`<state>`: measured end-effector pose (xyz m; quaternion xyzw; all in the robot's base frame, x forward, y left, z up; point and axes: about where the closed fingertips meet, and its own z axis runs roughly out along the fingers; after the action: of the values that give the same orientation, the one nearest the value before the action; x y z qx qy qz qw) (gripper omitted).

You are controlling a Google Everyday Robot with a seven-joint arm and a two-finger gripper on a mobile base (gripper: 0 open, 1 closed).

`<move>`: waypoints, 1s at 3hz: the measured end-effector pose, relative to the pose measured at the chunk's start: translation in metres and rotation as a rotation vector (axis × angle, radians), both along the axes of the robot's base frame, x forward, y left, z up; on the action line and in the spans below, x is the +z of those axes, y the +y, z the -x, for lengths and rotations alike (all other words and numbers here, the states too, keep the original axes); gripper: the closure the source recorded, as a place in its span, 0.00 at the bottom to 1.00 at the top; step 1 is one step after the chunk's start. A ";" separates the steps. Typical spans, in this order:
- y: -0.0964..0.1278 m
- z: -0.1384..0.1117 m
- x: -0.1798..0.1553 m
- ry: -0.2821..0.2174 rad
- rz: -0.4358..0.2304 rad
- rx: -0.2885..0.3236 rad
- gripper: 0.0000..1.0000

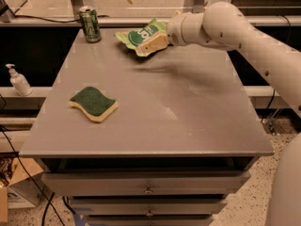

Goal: Move green rice chip bag near green can

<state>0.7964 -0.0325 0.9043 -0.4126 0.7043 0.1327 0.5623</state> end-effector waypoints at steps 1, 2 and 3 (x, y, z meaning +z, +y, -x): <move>-0.008 -0.014 -0.018 0.047 0.007 -0.033 0.00; -0.008 -0.023 -0.042 0.104 0.004 -0.048 0.00; -0.005 -0.030 -0.061 0.157 -0.009 -0.042 0.18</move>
Offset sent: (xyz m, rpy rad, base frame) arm 0.0333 -0.0149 -0.0680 0.0000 0.1710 -0.0738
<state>0.8260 -0.0378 0.8429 -0.3836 0.7542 0.1560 0.5096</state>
